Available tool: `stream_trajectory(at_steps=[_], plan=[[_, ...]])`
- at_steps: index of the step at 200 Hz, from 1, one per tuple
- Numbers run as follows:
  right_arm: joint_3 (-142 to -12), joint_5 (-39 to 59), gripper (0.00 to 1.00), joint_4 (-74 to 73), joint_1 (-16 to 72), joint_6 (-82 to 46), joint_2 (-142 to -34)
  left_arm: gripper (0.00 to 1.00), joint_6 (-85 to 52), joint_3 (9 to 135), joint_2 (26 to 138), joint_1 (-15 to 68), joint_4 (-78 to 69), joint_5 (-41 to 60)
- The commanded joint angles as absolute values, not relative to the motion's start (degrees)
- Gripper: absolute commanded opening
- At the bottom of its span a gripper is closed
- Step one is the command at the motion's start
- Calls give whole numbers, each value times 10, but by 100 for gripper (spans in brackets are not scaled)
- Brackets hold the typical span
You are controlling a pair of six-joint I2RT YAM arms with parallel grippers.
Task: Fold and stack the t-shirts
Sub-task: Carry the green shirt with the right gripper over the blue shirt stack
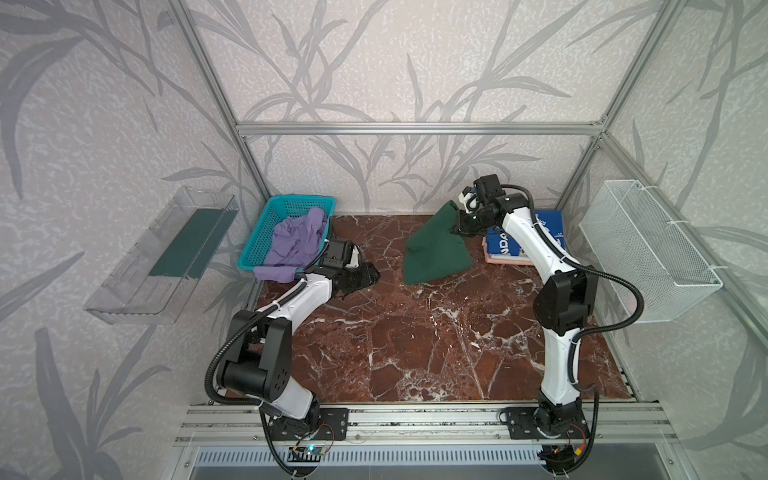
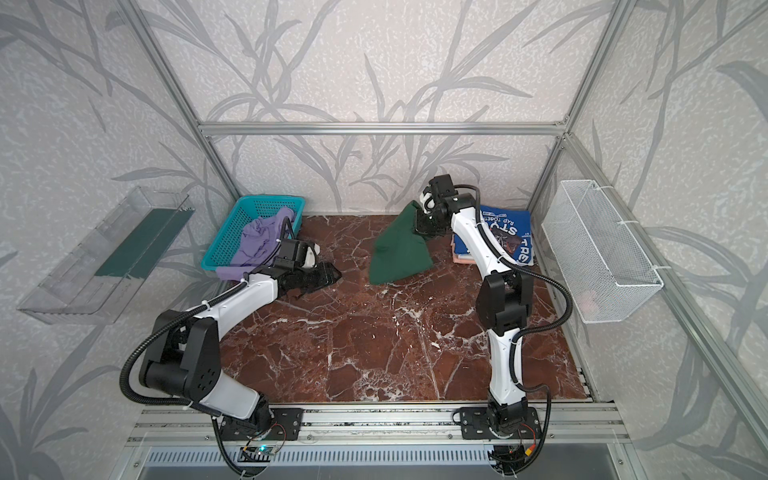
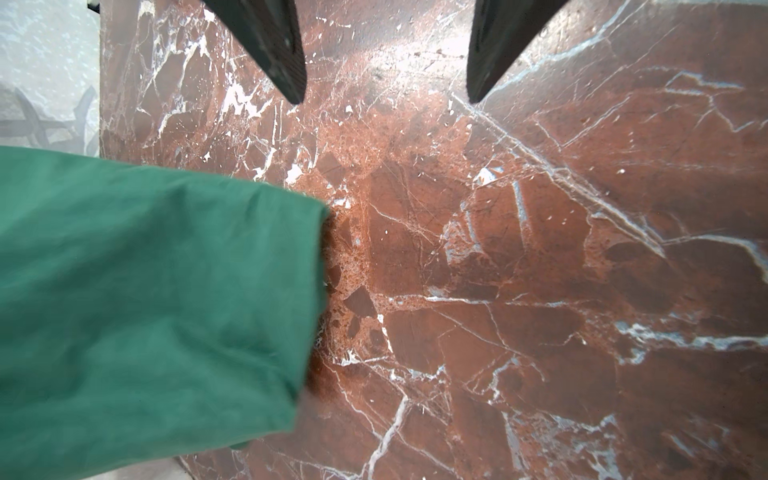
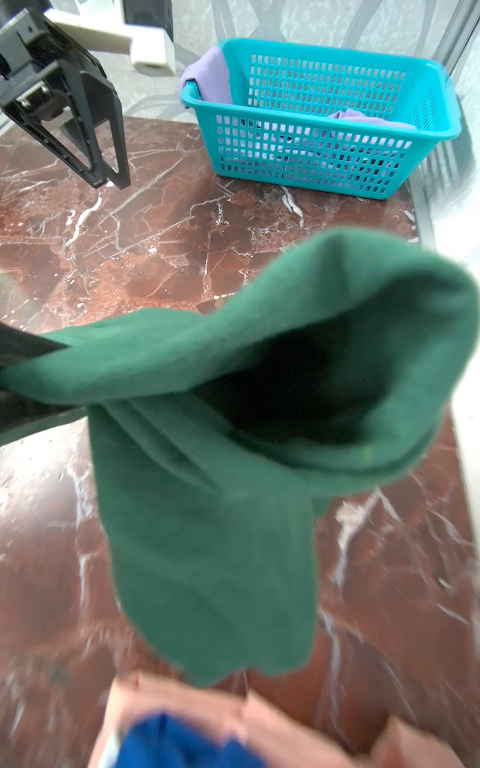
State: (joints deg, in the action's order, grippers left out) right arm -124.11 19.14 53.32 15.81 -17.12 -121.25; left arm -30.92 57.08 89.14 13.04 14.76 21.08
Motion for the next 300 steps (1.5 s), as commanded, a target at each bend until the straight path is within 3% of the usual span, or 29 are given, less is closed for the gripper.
stream_trajectory(at_steps=[1, 50, 70, 116, 165, 219, 260, 300], plan=[[-1326, 171, 0, 618, 144, -110, -1234, 63, -313, 564, 872, 133, 138, 215], [-1603, 184, 0, 729, 103, -42, -1361, 63, -314, 555, 869, 133, 133, 218], [-1700, 247, 0, 746, 70, -49, -1407, 63, -313, 553, 868, 133, 133, 219], [-1576, 339, 0, 648, 19, -59, -1337, 63, -311, 561, 874, 133, 139, 219], [-1604, 328, 0, 683, -10, -30, -1342, 63, -313, 571, 884, 133, 140, 224], [-1611, 393, 0, 664, -66, -64, -1323, 63, -312, 570, 888, 134, 142, 223], [-1600, 371, 0, 663, -105, -72, -1306, 63, -313, 574, 895, 134, 140, 226], [-1598, 277, 0, 687, -136, -66, -1321, 63, -312, 576, 906, 134, 139, 231]])
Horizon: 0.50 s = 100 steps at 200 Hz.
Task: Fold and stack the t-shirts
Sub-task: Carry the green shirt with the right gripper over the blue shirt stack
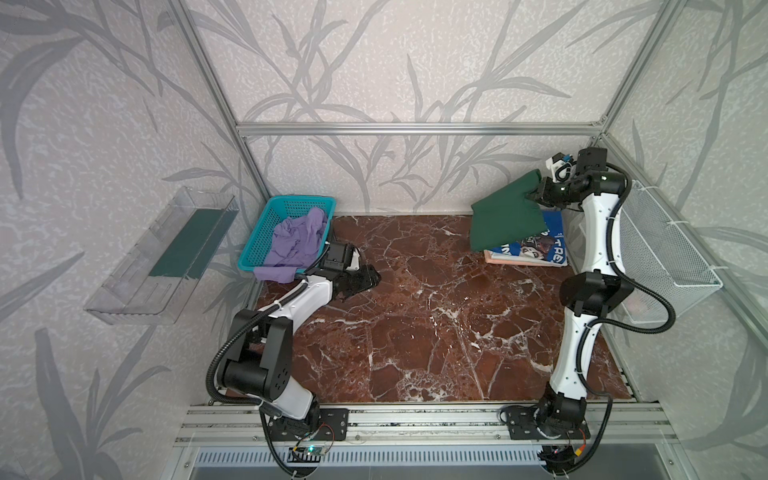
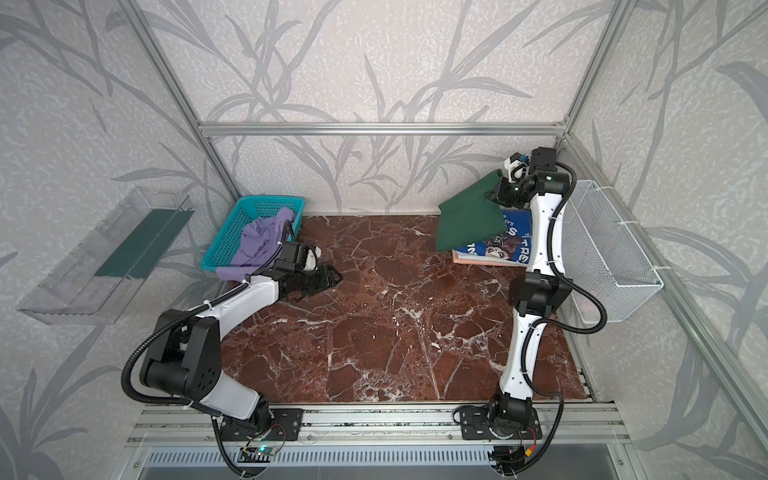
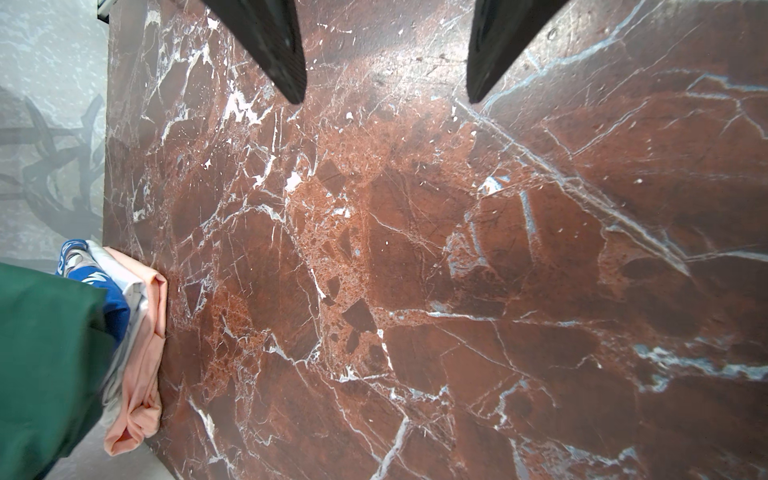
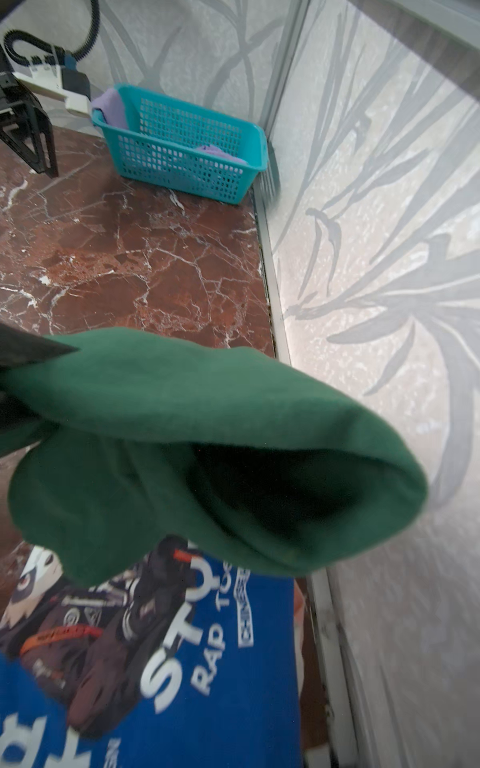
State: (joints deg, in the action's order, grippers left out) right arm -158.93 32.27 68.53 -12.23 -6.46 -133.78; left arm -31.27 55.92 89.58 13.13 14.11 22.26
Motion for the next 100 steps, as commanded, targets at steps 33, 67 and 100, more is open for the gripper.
stream_trajectory(at_steps=[33, 67, 100], plan=[[-1591, 221, 0, 698, -137, -50, -1342, 63, -312, 585, 920, 134, 138, 241], [-1591, 151, 0, 698, -137, -41, -1362, 62, -312, 586, 925, 134, 137, 243], [-1590, 128, 0, 692, -137, -52, -1381, 62, -312, 589, 934, 134, 137, 246]])
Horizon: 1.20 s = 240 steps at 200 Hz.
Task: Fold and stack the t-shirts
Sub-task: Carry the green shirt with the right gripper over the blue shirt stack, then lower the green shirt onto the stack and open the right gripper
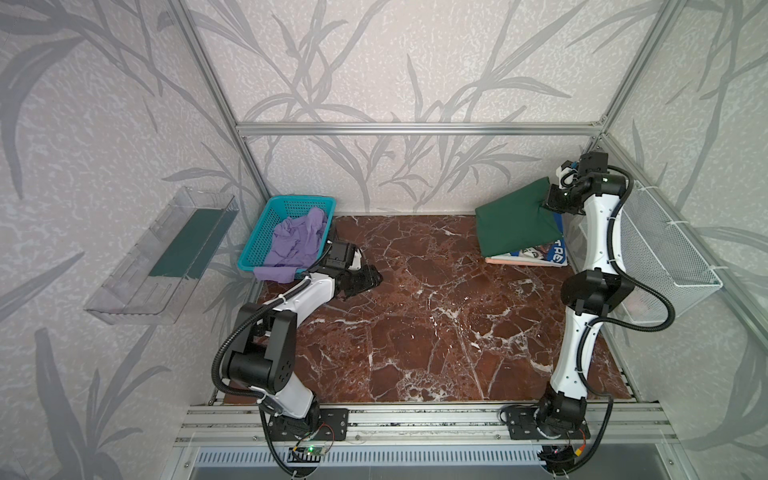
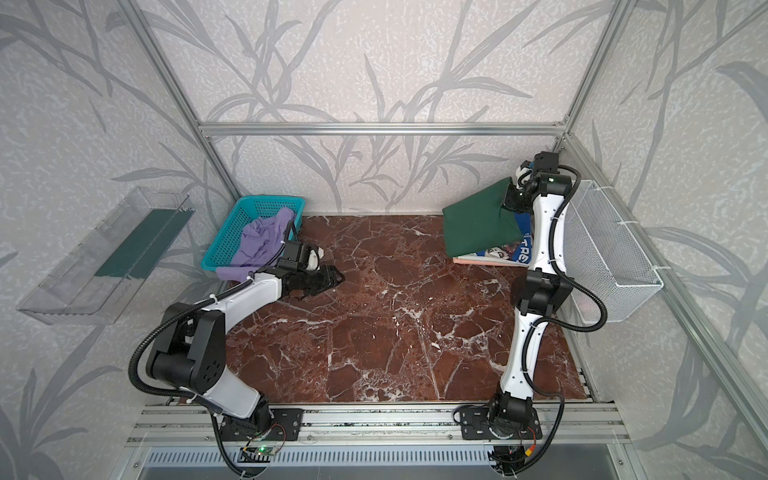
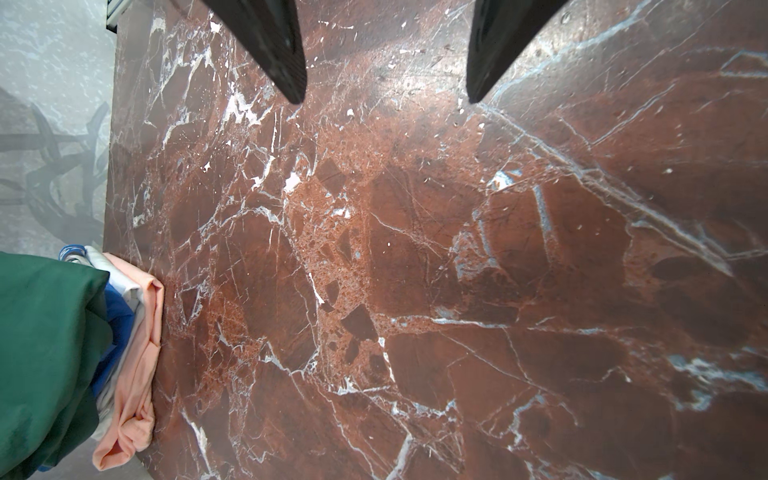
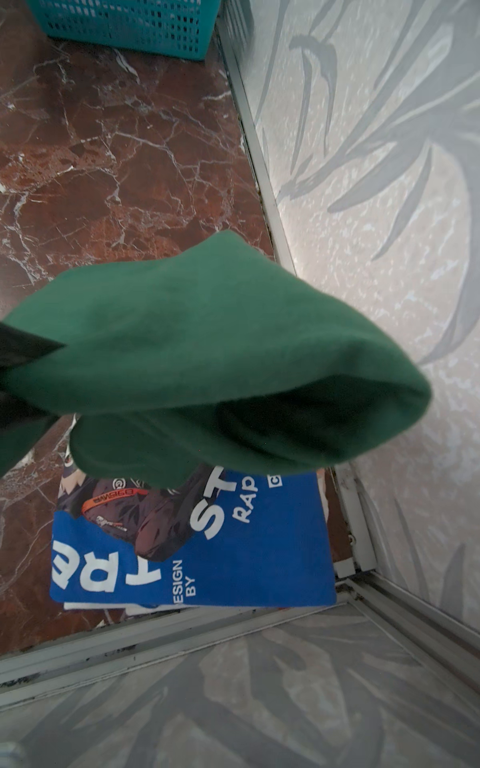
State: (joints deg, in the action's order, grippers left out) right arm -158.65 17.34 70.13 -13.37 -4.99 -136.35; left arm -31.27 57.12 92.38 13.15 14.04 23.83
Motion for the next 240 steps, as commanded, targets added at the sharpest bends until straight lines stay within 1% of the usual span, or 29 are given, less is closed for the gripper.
stream_trajectory(at_steps=[1, 22, 77, 125, 129, 133, 142, 146, 151, 155, 170, 203, 222, 240], plan=[[-1590, 126, 0, 692, -137, -53, -1382, 62, -312, 589, 934, 134, 137, 246], [-1587, 70, 0, 692, -138, -63, -1390, 62, -310, 590, 934, 135, 140, 245], [-1560, -16, 0, 663, -142, -95, -1394, 62, -308, 595, 942, 135, 143, 246], [-1565, -95, 0, 646, -142, -92, -1406, 62, -304, 593, 946, 134, 147, 244], [-1567, -99, 5, 647, -141, -91, -1407, 62, -305, 593, 946, 134, 146, 245], [-1569, -101, 15, 647, -141, -89, -1410, 62, -305, 593, 947, 134, 146, 246], [-1572, -102, 43, 648, -141, -85, -1414, 62, -305, 593, 949, 134, 147, 248], [-1572, -99, 52, 648, -141, -82, -1416, 62, -305, 592, 949, 134, 145, 249], [-1572, -94, 61, 647, -141, -80, -1417, 62, -305, 592, 949, 135, 144, 250], [-1572, -90, 66, 647, -140, -78, -1418, 62, -306, 591, 949, 134, 143, 251], [-1568, -85, 77, 645, -135, -72, -1418, 62, -306, 588, 948, 134, 142, 252], [-1547, -75, 90, 635, -107, -46, -1404, 62, -306, 581, 933, 135, 141, 245], [-1524, -71, 93, 633, -91, -48, -1386, 63, -302, 579, 920, 135, 143, 233], [-1492, -66, 94, 622, -72, -51, -1366, 63, -300, 579, 906, 134, 143, 219]])
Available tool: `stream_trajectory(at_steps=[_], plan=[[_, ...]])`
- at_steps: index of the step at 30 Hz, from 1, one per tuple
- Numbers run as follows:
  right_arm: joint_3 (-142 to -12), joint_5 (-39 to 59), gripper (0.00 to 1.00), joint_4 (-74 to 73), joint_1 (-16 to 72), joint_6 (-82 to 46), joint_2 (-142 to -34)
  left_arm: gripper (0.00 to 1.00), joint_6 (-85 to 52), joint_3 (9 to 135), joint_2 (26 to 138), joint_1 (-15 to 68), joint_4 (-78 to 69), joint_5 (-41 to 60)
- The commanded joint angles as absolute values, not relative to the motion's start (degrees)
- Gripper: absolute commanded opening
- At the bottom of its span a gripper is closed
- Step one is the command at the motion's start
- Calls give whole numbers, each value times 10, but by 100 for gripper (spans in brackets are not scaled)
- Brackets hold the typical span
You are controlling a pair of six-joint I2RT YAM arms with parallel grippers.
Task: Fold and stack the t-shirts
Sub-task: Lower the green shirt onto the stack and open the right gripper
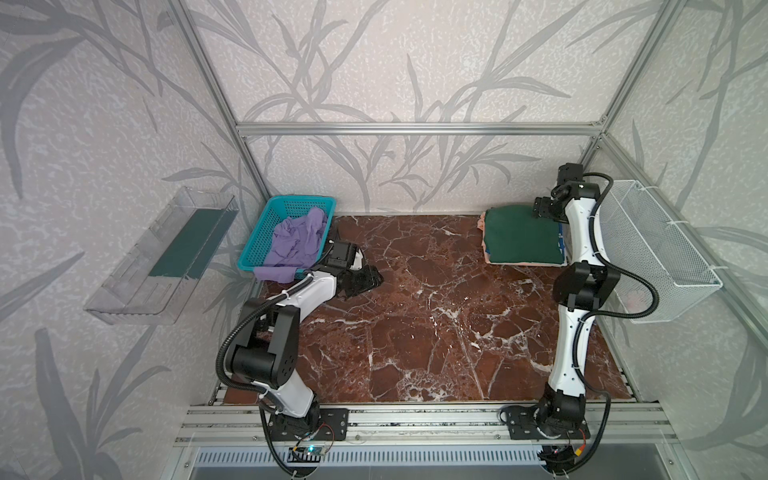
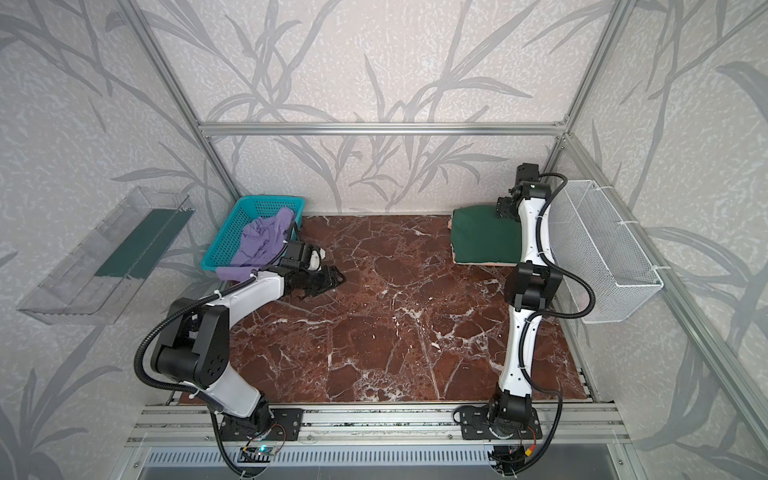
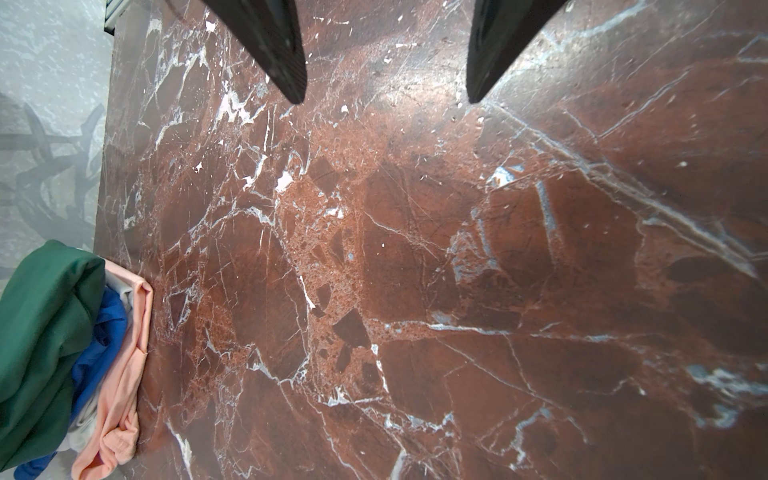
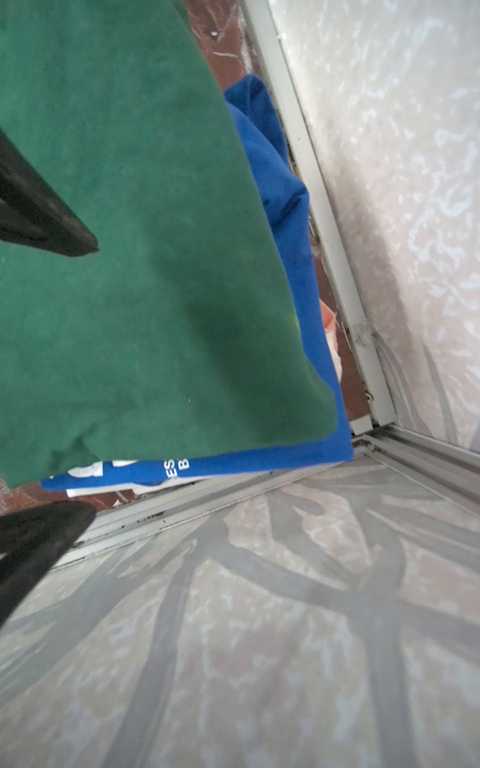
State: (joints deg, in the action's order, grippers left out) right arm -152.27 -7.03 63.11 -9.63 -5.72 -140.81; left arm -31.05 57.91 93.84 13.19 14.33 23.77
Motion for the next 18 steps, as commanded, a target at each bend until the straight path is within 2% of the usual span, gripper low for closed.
stream_trajectory(at_steps=[1, 7, 12, 15, 16, 17, 18], plan=[[-1490, -66, 94, 621, -71, -51, -1365, 63, -300, 579, 906, 134, 143, 218], [-1373, -73, 95, 579, -19, -51, -1287, 64, -290, 573, 845, 134, 138, 143], [-1146, -50, 97, 449, 27, -69, -1141, 68, -272, 500, 747, 134, 74, -17], [-905, -37, 99, 241, 47, -78, -1002, 77, -258, 431, 683, 129, 15, -143], [-798, -18, 99, 126, 50, -71, -940, 80, -245, 408, 661, 127, -6, -181], [-682, -4, 99, 84, 52, -61, -887, 83, -230, 387, 642, 124, -23, -214], [-596, -19, 99, -128, 55, -61, -850, 84, -215, 372, 629, 121, -38, -241]])
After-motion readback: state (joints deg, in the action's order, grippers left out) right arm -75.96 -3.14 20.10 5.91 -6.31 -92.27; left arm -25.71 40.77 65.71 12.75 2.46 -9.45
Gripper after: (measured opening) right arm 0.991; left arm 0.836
